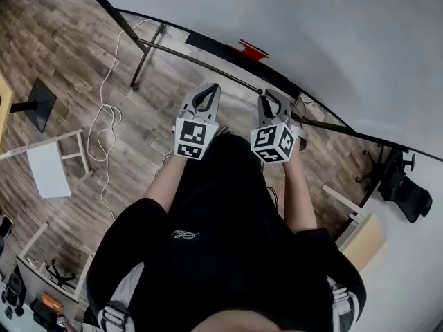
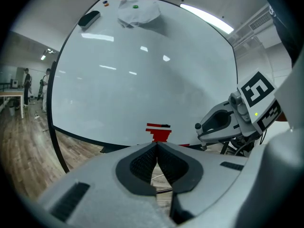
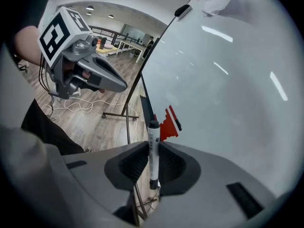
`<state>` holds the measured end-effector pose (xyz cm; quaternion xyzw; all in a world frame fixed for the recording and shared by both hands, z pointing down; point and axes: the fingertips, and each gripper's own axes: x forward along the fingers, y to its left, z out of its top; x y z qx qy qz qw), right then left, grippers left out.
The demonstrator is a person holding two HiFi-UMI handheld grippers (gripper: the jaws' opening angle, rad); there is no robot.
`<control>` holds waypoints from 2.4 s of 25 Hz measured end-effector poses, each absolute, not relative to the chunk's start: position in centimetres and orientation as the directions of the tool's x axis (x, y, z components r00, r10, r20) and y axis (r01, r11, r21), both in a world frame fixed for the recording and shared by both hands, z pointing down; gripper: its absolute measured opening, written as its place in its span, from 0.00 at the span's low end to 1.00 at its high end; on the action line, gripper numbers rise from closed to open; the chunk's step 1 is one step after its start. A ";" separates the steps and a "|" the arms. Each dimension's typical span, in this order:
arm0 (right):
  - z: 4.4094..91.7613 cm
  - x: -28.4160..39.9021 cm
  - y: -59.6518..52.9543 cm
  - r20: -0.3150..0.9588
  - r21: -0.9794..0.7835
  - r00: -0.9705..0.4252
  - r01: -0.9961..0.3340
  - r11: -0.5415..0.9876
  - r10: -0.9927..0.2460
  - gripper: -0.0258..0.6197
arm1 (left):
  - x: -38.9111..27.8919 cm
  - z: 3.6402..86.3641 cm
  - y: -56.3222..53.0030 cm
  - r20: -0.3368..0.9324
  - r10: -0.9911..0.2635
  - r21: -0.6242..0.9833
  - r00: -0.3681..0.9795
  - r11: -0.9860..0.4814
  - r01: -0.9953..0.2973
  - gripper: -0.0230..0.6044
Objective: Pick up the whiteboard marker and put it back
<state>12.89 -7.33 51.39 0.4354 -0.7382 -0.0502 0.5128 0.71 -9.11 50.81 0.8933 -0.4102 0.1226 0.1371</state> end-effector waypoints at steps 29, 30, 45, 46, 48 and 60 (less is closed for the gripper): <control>62.3 14.4 -15.9 0.869 0.422 -0.067 -0.416 0.805 -0.490 0.13 | 0.8 55.8 -16.2 0.458 -0.709 0.186 0.537 -0.514 -0.837 0.05; 62.4 14.4 -15.9 0.869 0.425 -0.065 -0.406 0.809 -0.490 0.13 | 0.7 55.9 -16.3 0.460 -0.710 0.187 0.533 -0.509 -0.840 0.05; 64.1 14.5 -16.6 0.883 0.407 -0.061 -0.394 0.824 -0.465 0.13 | 1.5 57.4 -17.0 0.484 -0.698 0.201 0.528 -0.498 -0.844 0.05; 64.2 14.4 -16.6 0.884 0.406 -0.061 -0.393 0.825 -0.464 0.13 | 1.4 57.5 -17.1 0.486 -0.697 0.201 0.527 -0.498 -0.844 0.05; 64.2 14.2 -16.7 0.885 0.406 -0.061 -0.389 0.827 -0.462 0.13 | 1.2 57.7 -17.1 0.492 -0.695 0.199 0.524 -0.496 -0.845 0.05; 64.3 14.1 -16.6 0.885 0.404 -0.065 -0.382 0.831 -0.461 0.13 | 1.3 57.7 -17.5 0.495 -0.691 0.201 0.527 -0.499 -0.843 0.05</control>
